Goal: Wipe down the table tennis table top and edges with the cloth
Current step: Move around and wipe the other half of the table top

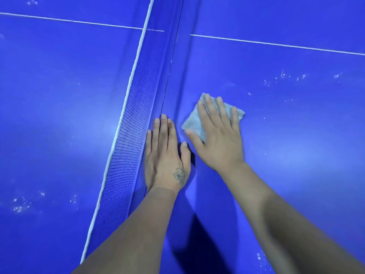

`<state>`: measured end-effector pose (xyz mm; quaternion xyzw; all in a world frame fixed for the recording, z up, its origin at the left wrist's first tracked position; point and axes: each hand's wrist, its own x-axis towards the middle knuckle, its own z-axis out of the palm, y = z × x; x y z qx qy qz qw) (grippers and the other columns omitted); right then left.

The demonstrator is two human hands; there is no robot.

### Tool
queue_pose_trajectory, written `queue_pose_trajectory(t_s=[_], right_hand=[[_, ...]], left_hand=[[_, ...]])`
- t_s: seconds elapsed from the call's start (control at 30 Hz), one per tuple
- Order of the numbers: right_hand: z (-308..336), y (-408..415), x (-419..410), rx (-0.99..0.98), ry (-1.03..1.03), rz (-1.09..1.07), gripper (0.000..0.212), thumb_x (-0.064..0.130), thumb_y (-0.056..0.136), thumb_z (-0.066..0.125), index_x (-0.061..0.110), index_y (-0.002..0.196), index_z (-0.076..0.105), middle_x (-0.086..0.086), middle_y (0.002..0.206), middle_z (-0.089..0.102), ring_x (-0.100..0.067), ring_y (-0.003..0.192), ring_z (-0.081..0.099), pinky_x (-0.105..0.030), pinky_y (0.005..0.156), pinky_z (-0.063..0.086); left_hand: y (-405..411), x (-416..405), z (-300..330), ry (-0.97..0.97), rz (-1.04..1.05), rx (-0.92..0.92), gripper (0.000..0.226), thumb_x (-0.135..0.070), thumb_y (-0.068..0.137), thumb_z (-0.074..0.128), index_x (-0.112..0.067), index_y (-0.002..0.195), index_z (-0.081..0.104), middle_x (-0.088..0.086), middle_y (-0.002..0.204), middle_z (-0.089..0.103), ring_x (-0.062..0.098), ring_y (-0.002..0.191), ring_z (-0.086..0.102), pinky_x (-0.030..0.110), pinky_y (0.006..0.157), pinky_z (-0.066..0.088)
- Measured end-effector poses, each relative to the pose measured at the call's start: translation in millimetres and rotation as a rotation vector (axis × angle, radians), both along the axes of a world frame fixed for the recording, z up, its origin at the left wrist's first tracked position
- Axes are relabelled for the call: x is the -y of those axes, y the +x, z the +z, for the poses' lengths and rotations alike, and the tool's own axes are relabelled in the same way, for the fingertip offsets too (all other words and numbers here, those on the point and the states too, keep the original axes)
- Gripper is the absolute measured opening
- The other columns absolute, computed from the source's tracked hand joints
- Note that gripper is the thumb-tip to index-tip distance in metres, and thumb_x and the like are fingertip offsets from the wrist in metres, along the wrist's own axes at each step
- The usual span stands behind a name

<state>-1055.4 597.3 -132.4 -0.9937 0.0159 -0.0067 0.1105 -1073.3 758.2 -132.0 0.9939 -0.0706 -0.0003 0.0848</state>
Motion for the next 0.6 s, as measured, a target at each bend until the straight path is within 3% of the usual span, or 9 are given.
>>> queue_pose_trajectory(t_s=[0.2, 0.43, 0.6], right_hand=[[-1, 49, 22, -0.034, -0.023, -0.139, 0.08, 0.066, 0.109, 0.029, 0.017, 0.171, 0.022, 0.0, 0.18, 0.012, -0.028, 0.167, 0.007, -0.058, 0.133, 0.005], [13, 192, 29, -0.179, 0.002, -0.131, 0.083, 0.066, 0.108, 0.025, 0.017, 0.172, 0.007, 0.0, 0.181, -0.006, -0.029, 0.166, -0.01, -0.062, 0.131, -0.006], [15, 201, 2, -0.141, -0.031, -0.005, 0.081, 0.066, 0.107, 0.021, 0.019, 0.172, 0.012, 0.001, 0.181, 0.0, -0.028, 0.166, -0.005, -0.062, 0.131, -0.005]], left_hand=[[1, 0, 0, -0.011, 0.011, 0.005, 0.071, -0.037, 0.105, 0.041, -0.005, 0.167, 0.028, 0.008, 0.178, 0.015, 0.021, 0.166, 0.003, 0.048, 0.134, 0.013], [3, 0, -1, -0.013, 0.01, -0.019, 0.072, -0.041, 0.107, 0.038, -0.007, 0.169, 0.023, 0.005, 0.179, 0.011, 0.019, 0.166, -0.001, 0.047, 0.134, 0.011], [2, 1, 0, -0.017, 0.013, -0.023, 0.072, -0.042, 0.106, 0.038, -0.008, 0.169, 0.024, 0.004, 0.179, 0.012, 0.017, 0.166, -0.002, 0.047, 0.134, 0.01]])
